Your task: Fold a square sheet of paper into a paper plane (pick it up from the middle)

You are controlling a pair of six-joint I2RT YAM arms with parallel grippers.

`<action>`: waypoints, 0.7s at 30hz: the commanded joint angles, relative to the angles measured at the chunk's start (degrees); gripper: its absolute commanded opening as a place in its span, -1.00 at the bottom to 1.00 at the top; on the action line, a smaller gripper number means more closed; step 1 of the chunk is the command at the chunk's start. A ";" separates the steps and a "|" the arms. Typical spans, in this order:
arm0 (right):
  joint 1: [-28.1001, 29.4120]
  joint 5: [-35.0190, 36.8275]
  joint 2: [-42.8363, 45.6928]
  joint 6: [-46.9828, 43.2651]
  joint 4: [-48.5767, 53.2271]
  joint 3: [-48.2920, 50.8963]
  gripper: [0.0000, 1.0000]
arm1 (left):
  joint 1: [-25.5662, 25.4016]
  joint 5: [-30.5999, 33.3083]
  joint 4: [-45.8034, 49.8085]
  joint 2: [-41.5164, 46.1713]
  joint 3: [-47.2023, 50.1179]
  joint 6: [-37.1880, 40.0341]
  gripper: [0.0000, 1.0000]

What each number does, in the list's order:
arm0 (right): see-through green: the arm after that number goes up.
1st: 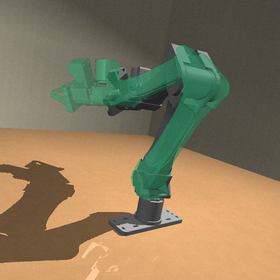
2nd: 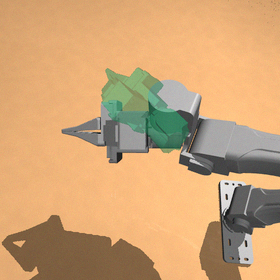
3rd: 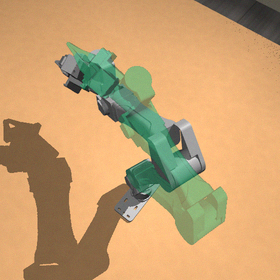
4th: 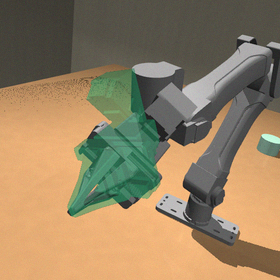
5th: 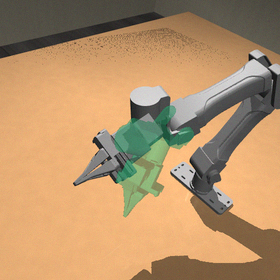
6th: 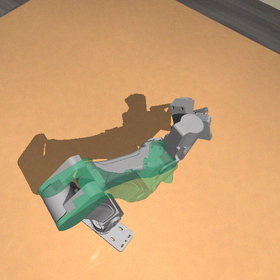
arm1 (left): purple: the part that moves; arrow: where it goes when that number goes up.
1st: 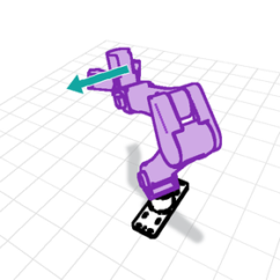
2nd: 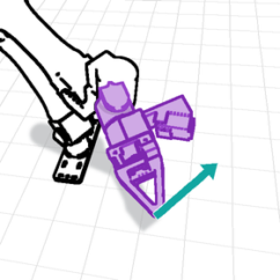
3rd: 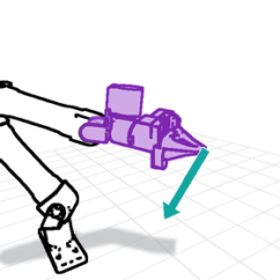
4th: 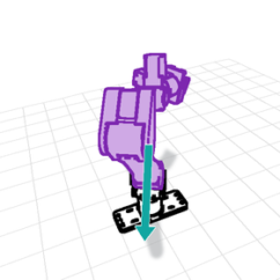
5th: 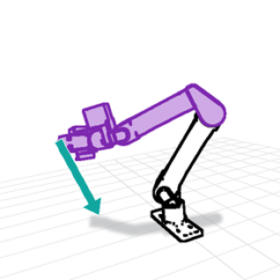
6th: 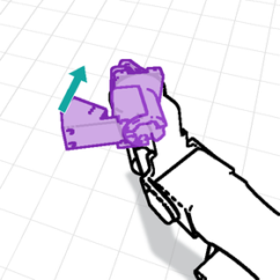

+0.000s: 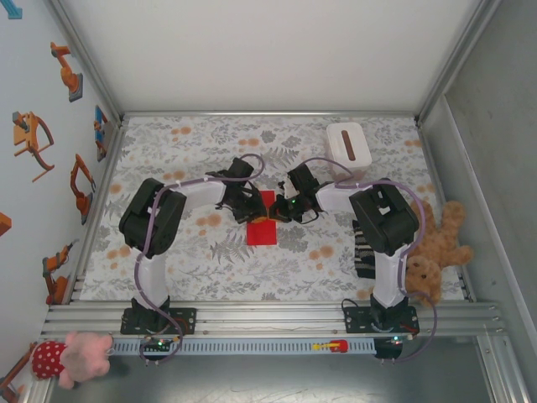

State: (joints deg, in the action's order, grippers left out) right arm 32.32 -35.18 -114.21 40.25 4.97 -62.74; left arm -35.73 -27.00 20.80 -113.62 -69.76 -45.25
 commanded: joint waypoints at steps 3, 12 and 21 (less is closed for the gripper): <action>-0.59 11.97 -6.89 -1.71 13.40 4.27 -1.00 | 0.60 1.12 2.41 -2.13 -0.34 2.81 -0.77; -1.11 14.25 -7.86 -4.49 15.50 5.88 -1.00 | 4.24 4.22 9.15 0.42 1.55 10.21 -0.74; -1.20 14.83 -7.93 -4.96 15.66 6.23 -1.00 | 8.89 7.74 12.77 3.66 4.17 14.74 -0.74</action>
State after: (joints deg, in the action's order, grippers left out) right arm 32.16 -35.18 -114.74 37.41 5.43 -62.26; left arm -28.60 -26.52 26.57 -111.33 -67.59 -33.89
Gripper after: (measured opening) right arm 0.050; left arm 0.132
